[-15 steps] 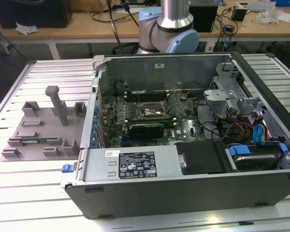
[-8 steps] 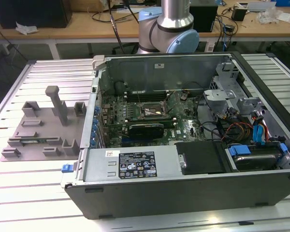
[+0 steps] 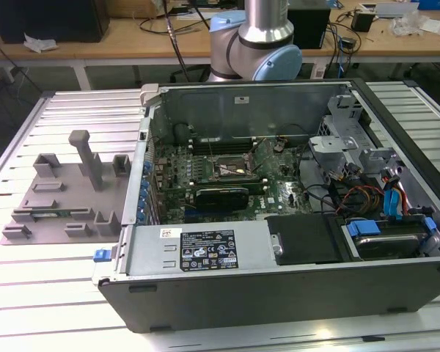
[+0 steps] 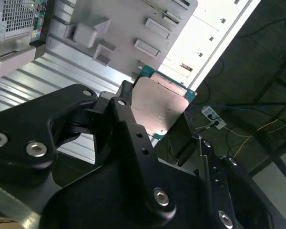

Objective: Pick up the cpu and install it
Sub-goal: 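Pick up the cpu and move it towards the insertion slot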

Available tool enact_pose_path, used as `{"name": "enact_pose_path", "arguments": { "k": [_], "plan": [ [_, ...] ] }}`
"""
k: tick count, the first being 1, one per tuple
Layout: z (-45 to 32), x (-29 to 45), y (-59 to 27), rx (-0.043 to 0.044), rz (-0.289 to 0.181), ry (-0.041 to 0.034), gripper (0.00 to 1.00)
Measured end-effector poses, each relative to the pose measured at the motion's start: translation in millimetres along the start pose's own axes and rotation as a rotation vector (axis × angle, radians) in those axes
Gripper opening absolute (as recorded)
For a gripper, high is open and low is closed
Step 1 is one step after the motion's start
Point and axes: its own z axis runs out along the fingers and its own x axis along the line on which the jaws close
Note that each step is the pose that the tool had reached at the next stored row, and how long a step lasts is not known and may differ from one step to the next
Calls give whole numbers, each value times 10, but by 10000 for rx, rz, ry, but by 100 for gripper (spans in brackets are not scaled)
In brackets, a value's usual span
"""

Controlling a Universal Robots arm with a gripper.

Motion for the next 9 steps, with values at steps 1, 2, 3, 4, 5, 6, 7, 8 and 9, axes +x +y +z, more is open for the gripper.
{"name": "enact_pose_path", "arguments": {
  "k": [1, 2, 3, 4, 5, 6, 7, 8, 9],
  "plan": [
    [-2, 0, 0, 0, 1, -1, 55],
    [-2, 0, 0, -1, 0, -1, 55],
    [-3, 0, 0, -1, 0, -2, 55],
    [-3, -1, 0, 0, 0, -1, 55],
    [-4, -7, 1, 1, 1, 1, 55],
    [-2, -38, 3, 2, 1, 6, 55],
    [0, -63, 3, 1, 2, 13, 55],
    [1, -107, 4, 3, 2, 31, 55],
    [4, -148, 6, 3, 3, 45, 55]
  ]
}}
